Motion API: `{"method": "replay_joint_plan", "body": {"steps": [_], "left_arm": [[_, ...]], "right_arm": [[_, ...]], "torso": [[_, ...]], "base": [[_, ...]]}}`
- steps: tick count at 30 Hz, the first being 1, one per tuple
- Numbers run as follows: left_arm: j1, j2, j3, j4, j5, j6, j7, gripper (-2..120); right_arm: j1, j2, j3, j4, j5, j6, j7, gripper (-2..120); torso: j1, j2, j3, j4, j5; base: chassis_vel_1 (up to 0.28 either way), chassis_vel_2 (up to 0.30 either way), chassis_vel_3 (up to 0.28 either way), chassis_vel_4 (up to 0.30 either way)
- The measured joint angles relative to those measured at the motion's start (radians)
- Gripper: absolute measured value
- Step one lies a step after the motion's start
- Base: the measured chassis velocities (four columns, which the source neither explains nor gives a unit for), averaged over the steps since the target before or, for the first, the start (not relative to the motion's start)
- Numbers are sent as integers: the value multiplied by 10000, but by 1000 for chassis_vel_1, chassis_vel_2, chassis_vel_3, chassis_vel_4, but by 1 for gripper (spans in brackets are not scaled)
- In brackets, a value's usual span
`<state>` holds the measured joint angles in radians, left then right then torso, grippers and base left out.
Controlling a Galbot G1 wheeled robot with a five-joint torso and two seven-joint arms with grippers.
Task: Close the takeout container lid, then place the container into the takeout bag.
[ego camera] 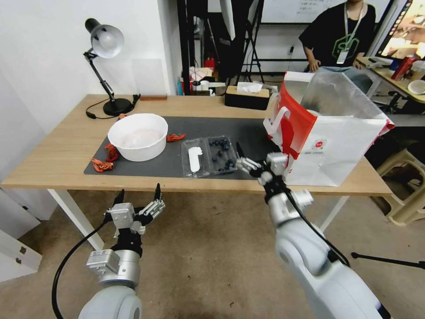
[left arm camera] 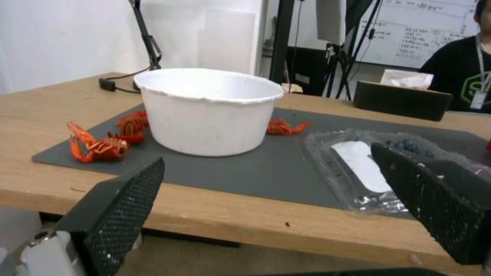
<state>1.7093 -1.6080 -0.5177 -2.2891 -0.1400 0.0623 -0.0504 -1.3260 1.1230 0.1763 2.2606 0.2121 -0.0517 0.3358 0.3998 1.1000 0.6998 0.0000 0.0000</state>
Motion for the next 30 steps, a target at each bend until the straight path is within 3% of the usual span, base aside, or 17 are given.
{"method": "replay_joint_plan", "body": {"steps": [6,13,18,30], "left_arm": [[1,-1,-33,-4,-43,-2,-52,100],[-7,30,-77,-28,-96,-2,-82,100],[-13,64,-54,-21,-118,-8,-127,100],[-58,185,84,126,-134,-153,-178,100]], "right_arm": [[-1938,-155,318,1212,-1927,82,683,100],[-3370,162,160,1349,-3248,546,1530,100],[-4000,221,-68,1197,-3206,808,1755,100],[-3851,209,87,1054,-2465,707,1641,100]], "torso": [[0,0,0,1,-2],[0,0,0,0,0],[-1,0,1,1,0],[1,0,2,0,1]], "base": [[0,0,0,0],[0,0,0,0],[0,0,0,0],[0,0,0,0]]}}
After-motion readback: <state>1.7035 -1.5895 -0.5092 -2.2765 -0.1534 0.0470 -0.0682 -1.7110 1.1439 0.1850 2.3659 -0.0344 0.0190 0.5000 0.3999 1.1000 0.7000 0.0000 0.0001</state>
